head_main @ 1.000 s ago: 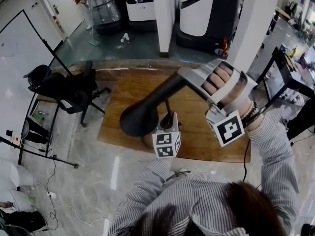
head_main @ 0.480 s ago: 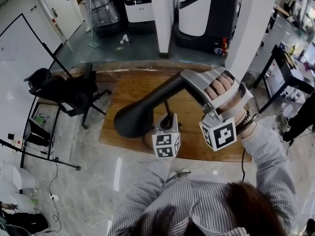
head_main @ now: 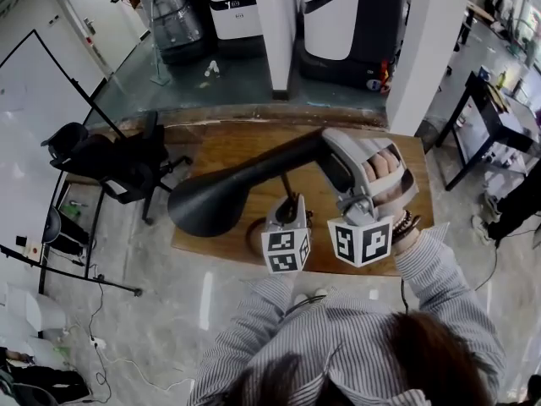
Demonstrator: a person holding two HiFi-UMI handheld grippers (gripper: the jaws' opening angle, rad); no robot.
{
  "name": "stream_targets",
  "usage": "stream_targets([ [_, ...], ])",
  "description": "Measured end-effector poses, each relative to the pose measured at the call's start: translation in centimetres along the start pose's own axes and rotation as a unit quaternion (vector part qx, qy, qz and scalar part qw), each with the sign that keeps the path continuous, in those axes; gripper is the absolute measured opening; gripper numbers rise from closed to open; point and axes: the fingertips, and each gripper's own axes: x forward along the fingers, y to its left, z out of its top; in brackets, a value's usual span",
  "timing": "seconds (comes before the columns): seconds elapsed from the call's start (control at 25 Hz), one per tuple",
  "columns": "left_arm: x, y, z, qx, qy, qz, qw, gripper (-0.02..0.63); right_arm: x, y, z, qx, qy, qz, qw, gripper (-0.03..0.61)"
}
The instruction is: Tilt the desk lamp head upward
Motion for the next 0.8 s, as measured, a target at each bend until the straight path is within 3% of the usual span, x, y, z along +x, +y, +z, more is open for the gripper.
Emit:
stream_targets([
  [0.32, -0.1, -0.1, -0.1, 0.003, 0.0, -0.011, 0.9999, 0.021, -0.5, 1.2, -0.3, 0.101, 0.015, -0.013, 0.995, 0.239],
  [0.64, -0.1, -0.1, 0.1, 0.01, -0.001, -0.022, 0.9997, 0.02, -0.8, 2.3, -0.4, 0.197, 0.012, -0.023, 0.98, 0.238],
  [0.8, 0.0, -0.4, 0.2, 0.011, 0.001, -0.028, 0.9996, 0.02, -1.0, 2.8, -0.7, 0.256, 0.012, -0.021, 0.966, 0.235],
])
